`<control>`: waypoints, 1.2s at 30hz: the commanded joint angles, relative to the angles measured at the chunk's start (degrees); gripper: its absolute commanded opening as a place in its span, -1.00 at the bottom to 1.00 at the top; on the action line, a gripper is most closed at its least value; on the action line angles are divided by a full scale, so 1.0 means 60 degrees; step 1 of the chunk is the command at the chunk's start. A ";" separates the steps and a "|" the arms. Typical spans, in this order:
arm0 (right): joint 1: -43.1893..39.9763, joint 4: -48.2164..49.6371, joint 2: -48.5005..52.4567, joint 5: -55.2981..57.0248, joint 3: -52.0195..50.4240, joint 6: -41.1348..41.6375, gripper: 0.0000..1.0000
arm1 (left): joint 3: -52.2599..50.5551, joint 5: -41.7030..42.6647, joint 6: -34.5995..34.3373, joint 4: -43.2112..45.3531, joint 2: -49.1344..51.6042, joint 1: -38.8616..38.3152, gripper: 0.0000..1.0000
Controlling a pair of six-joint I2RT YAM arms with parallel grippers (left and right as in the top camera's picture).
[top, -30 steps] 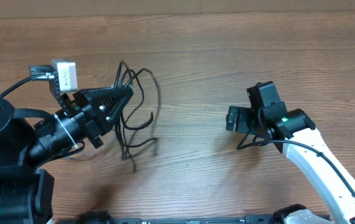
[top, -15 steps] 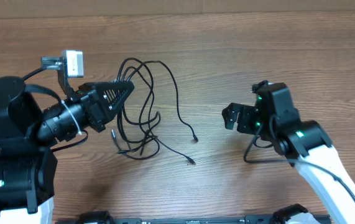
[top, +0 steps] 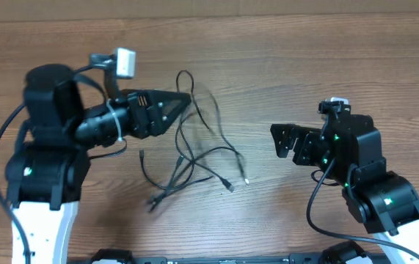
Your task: Untangle cables
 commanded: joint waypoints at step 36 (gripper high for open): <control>-0.0025 0.0426 0.1993 -0.2218 0.0087 -0.0590 1.00 | 0.0055 -0.9923 0.0113 -0.5187 0.0889 0.0058 0.99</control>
